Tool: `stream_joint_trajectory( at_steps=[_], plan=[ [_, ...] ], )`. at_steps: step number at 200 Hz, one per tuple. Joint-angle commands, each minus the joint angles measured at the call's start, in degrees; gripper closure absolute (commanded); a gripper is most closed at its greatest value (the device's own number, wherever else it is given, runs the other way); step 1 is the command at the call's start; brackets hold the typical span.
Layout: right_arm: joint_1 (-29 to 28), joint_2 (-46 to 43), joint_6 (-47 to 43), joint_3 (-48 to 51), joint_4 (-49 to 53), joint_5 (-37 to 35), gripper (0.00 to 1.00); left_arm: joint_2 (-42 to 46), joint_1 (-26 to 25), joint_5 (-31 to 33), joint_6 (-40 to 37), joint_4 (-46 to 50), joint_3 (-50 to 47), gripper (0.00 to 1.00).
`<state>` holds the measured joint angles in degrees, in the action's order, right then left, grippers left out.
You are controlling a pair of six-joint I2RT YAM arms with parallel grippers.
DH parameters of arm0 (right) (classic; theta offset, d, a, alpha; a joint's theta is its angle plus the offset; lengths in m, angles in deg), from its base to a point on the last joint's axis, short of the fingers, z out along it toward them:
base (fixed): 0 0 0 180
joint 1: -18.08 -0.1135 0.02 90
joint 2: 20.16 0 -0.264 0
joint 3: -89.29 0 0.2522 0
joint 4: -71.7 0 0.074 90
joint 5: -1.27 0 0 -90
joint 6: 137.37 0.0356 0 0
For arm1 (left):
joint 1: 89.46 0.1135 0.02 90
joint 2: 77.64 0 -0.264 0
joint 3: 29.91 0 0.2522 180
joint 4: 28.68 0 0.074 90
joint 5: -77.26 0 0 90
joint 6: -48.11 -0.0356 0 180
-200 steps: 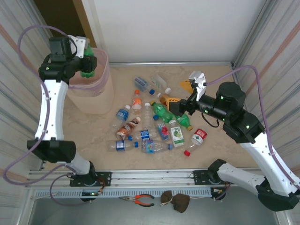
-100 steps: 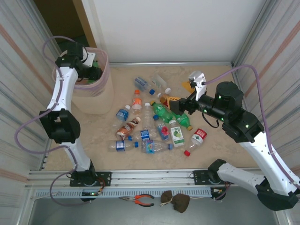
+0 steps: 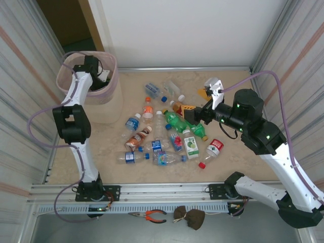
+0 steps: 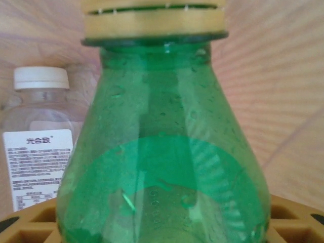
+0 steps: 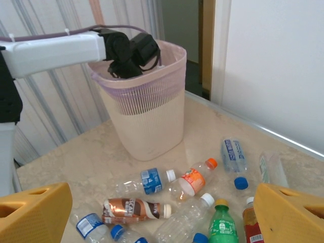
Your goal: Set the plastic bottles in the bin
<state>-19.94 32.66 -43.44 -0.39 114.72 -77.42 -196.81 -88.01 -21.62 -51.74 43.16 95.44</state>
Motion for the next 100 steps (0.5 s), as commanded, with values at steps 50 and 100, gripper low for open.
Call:
stream_joint_trajectory(
  at_steps=[50,100],
  plan=[
    [-0.21,-0.52,-1.42,0.16,-0.16,-1.12,0.09,-6.57,0.14,2.42,0.14,3.64,0.6,0.35],
    [-0.21,0.49,-1.56,0.03,0.63,-1.81,0.09,-3.78,0.1,3.32,0.31,2.76,-0.06,0.24]
  ],
)
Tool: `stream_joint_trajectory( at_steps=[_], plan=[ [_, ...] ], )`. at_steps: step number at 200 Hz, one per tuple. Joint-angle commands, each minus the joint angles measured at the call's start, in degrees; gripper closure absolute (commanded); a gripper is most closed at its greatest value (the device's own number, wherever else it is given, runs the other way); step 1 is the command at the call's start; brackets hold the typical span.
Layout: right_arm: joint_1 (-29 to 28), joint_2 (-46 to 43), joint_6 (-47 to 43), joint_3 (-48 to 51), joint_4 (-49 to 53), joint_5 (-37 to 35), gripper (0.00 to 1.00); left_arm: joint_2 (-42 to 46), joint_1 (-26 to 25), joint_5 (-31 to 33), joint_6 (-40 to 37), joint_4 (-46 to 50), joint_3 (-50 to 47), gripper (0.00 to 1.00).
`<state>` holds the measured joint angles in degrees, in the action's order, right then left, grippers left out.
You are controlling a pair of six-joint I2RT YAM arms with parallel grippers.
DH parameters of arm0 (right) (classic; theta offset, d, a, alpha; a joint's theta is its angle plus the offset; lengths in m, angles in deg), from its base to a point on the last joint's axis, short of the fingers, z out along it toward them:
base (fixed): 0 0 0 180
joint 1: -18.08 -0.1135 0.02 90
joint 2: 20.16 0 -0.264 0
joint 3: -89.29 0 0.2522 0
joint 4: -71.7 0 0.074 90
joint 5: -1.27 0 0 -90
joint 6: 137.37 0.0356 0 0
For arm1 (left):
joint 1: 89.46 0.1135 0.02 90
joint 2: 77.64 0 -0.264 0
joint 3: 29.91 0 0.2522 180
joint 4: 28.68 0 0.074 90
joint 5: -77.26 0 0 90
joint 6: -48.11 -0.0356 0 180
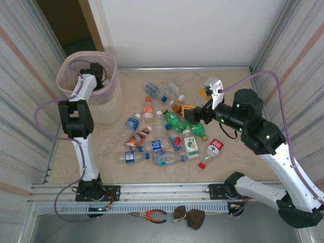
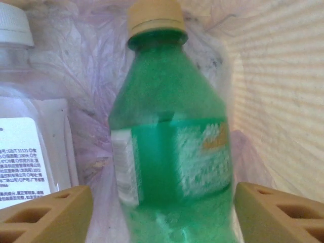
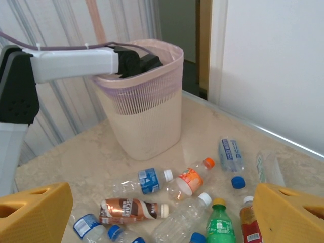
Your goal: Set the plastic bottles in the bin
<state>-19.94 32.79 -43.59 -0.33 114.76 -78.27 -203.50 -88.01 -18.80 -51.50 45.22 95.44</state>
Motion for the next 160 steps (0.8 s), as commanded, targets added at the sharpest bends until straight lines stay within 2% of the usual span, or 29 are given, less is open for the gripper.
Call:
stream_joint_trajectory(
  at_steps=[1,29,99,160],
  plan=[
    [-0.21,0.33,-1.4,-0.06,0.58,-0.96,0.09,2.99,0.07,0.51,0.05,0.7,-0.01,0.23],
    [-0.19,0.72,-1.35,-0.34,0.96,-1.2,0.09,4.95,0.04,0.08,0.27,0.45,0.29,0.2],
    [0.18,2.69,-1.12,-1.32,4.61,-5.4,0.1,11.87,0.09,-2.95,1.15,0.44,2.23,0.19],
    [8.91,11.11,-0.07,-2.53,5.49,-0.68,0.13,19.7,0.13,-5.64,1.78,0.75,2.01,0.19]
  ],
)
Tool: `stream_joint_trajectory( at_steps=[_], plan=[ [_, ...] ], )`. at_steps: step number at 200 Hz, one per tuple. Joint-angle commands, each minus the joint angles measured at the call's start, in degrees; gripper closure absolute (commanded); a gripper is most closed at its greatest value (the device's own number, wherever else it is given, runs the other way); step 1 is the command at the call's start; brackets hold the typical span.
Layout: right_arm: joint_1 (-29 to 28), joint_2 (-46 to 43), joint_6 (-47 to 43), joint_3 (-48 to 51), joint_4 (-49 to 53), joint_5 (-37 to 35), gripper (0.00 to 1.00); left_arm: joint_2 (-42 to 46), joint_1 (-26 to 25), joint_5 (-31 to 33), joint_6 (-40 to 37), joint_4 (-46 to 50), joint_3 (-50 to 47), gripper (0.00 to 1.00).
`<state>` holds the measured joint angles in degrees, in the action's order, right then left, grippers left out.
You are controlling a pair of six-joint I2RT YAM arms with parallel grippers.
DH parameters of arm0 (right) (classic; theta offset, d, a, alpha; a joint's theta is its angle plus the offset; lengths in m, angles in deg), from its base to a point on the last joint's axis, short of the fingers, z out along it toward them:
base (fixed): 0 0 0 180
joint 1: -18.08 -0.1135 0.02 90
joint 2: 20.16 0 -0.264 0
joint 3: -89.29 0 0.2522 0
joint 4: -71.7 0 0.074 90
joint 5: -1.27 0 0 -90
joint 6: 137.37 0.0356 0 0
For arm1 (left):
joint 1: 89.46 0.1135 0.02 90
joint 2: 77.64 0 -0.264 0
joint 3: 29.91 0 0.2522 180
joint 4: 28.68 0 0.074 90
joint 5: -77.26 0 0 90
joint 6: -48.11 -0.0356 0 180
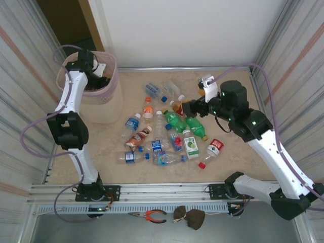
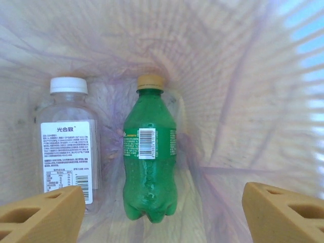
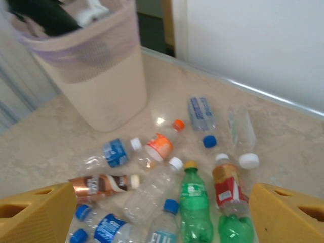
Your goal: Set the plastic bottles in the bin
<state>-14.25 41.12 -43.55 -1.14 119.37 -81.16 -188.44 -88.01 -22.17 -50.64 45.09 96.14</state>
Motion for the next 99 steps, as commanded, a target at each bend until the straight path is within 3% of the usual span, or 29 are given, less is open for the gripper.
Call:
stream_joint_trajectory(
  at_steps=[1,40,99],
  plan=[
    [3.41,2.97,-0.16,-1.69,0.8,2.33,0.13,4.81,0.18,-2.36,0.97,0.85,1.25,0.19],
    [9.71,11.74,-1.29,-2.43,-2.49,6.66,0.16,11.23,0.15,-3.75,1.68,0.29,-1.17,0.19],
    [12.12,30.57,-6.78,-8.03,-6.79,5.23,0.2,22.25,0.15,-6.12,2.79,-2.18,-6.38,0.18]
  ],
)
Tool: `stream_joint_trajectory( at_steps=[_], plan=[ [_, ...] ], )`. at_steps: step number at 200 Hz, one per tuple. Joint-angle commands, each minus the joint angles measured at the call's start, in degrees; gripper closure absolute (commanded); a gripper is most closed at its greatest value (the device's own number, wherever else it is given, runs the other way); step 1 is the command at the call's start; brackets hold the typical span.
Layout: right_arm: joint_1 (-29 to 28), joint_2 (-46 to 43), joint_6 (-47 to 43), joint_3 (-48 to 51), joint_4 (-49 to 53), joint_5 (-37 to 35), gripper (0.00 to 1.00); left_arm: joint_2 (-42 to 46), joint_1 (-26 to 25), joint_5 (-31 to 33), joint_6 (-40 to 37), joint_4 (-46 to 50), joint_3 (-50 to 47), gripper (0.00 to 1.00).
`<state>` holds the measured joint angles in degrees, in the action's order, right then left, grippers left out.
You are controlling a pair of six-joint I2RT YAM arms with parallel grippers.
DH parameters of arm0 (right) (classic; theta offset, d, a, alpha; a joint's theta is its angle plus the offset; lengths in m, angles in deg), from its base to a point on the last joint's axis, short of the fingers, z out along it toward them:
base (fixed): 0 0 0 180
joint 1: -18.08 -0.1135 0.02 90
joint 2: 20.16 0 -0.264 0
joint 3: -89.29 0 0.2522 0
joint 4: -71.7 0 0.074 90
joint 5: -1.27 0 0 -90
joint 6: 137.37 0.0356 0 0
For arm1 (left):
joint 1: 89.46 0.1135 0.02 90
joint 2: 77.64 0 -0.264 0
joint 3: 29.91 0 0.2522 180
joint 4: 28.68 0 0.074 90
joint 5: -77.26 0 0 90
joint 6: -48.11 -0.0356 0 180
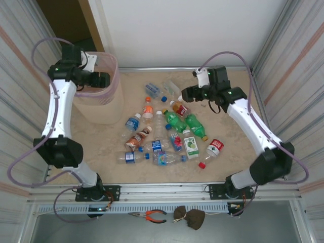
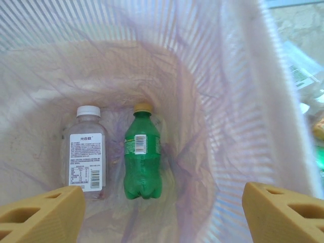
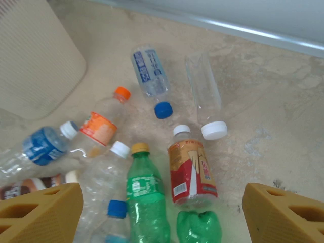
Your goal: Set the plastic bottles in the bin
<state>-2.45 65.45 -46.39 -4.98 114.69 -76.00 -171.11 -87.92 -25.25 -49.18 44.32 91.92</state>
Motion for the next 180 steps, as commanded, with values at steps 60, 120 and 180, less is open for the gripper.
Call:
stream_joint_trajectory(
  at_steps=[60,120,180],
  plan=[
    [0.45,27.82,-8.49,-17.36,0.95,-3.29,0.23,15.03,0.15,-6.76,2.93,-4.48,-6.19,0.17],
    [0.34,43.17,-10.5,-30.69,3.89,-3.84,0.25,22.04,0.16,-15.03,7.72,-8.57,-9.78,0.17],
    [-0.03,51.91,-11.45,-37.38,2.67,-5.25,0.33,26.97,0.12,-21.8,14.26,-15.96,-15.97,0.16]
  ],
)
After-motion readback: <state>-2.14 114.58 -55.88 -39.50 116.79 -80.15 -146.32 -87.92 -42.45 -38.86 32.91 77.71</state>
